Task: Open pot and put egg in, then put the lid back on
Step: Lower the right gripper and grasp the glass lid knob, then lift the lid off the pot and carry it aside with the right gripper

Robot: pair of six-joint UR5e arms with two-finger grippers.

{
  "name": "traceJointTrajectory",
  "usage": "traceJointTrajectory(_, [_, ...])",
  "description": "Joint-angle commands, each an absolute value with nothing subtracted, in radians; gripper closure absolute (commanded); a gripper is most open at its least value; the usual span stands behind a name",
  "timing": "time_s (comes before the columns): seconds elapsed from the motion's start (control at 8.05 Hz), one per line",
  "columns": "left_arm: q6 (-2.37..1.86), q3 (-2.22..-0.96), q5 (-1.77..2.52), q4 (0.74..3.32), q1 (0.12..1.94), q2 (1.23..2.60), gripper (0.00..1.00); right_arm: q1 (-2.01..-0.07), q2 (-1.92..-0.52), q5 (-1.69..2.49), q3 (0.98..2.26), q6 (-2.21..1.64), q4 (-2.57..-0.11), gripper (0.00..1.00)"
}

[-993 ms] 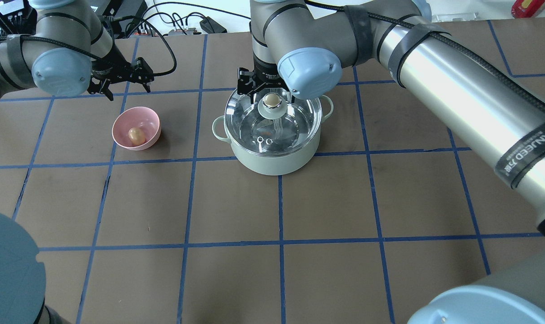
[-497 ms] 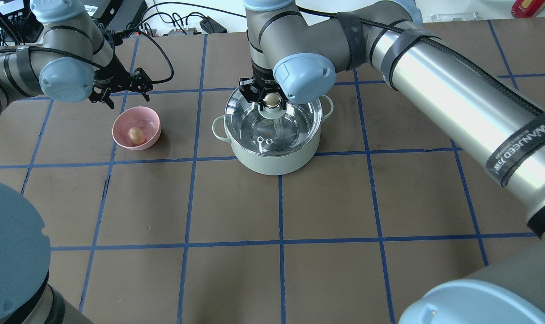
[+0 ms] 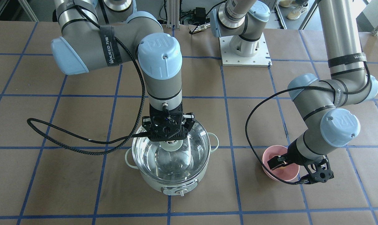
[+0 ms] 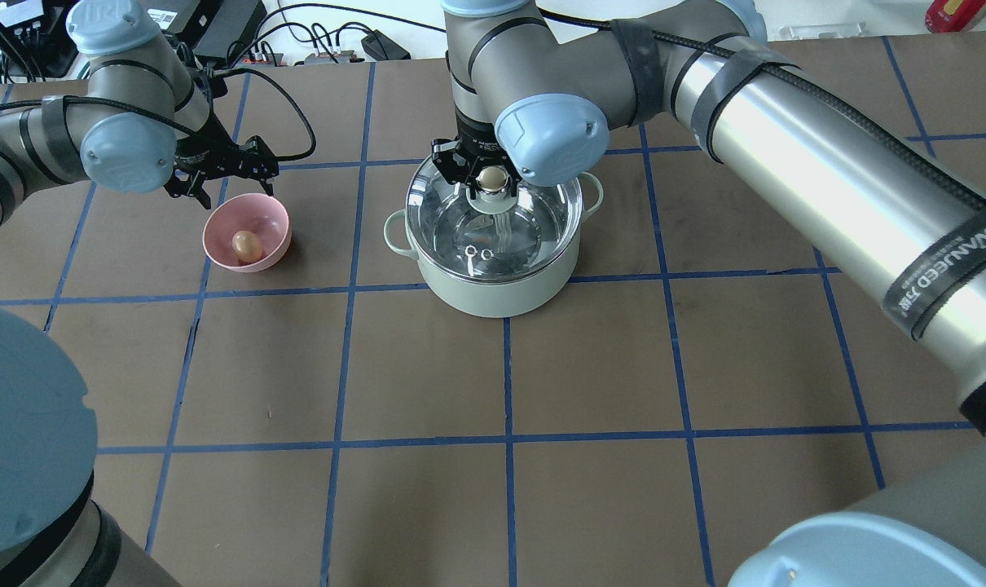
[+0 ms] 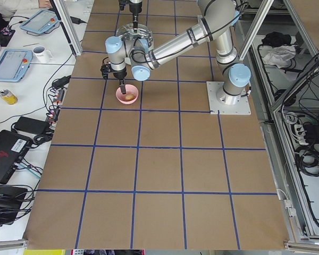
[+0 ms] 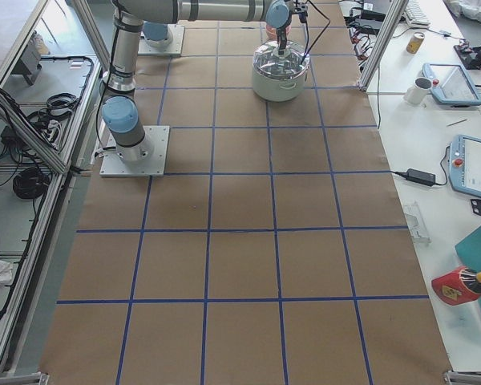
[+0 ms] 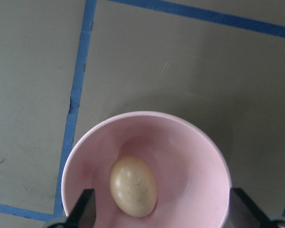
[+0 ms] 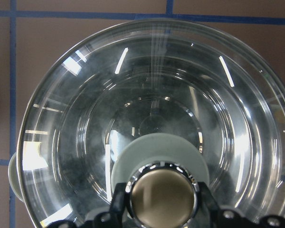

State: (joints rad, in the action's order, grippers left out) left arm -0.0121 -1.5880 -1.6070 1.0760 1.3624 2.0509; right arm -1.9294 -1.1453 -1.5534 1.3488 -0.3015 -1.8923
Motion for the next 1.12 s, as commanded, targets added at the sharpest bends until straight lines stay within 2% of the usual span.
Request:
traceJointTrajectory(0.0, [-0.006, -1.611, -1.611, 1.075, 1.361, 2.060, 0.00, -1.858, -1.271, -1.560, 1.357, -0.174, -1.818, 1.00])
traceJointTrajectory(0.5, [0.055, -1.621, -1.609, 1.075, 1.345, 2.068, 0.00, -1.567, -1.385, -1.563, 1.393, 0.049, -1.687, 1.00])
traceJointTrajectory(0.99, [0.055, -1.634, -1.611, 1.074, 1.342, 2.097, 0.00, -1.465, -1.385, -1.589, 1.423, 0.135, -1.667, 1.00])
